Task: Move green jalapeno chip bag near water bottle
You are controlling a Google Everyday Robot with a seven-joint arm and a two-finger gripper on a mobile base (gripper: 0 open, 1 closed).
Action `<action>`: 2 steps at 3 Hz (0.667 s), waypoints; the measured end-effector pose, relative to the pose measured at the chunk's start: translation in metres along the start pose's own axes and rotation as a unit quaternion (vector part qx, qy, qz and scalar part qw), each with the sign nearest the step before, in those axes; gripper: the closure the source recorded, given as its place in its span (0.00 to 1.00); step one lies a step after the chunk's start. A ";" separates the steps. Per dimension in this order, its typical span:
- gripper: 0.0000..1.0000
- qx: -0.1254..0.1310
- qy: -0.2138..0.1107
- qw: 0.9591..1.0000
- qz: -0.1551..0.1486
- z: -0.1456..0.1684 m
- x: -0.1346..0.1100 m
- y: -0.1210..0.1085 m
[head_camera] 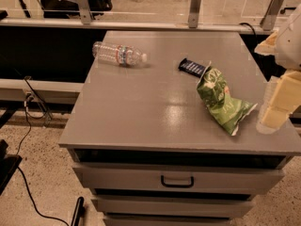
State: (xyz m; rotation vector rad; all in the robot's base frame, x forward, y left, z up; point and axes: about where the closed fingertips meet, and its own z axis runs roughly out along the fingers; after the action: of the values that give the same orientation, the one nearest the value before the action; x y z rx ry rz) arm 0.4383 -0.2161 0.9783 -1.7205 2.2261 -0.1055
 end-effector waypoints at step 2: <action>0.00 0.008 -0.011 1.000 0.023 0.041 0.002 -0.024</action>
Offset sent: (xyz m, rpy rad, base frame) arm 0.0741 -0.0095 -0.0775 0.0789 -0.0040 -0.0984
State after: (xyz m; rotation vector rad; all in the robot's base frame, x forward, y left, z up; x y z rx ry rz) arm 0.4724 -0.2191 0.9448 -1.6528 2.2408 -0.0928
